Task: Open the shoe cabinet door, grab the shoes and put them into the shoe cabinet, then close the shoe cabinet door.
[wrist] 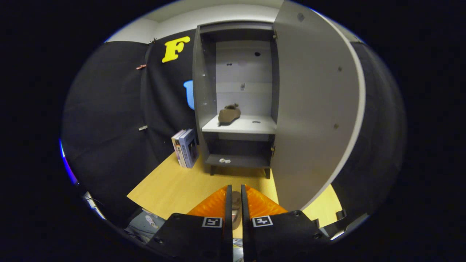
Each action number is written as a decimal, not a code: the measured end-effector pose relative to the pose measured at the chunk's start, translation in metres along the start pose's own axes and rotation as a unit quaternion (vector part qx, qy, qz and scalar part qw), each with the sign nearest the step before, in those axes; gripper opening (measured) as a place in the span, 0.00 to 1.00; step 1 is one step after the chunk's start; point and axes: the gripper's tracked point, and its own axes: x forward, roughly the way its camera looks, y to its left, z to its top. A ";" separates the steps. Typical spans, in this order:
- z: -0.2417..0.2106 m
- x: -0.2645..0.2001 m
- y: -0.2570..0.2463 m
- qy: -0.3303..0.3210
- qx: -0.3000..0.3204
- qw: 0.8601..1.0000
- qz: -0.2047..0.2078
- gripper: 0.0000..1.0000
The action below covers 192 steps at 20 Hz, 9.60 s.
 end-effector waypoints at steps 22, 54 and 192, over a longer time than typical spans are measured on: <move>-0.250 0.223 0.022 0.235 0.053 0.969 -0.051 0.38; -0.048 0.243 0.019 0.099 0.017 0.992 -0.073 0.05; 0.199 0.024 0.083 -0.189 0.087 0.978 0.018 0.98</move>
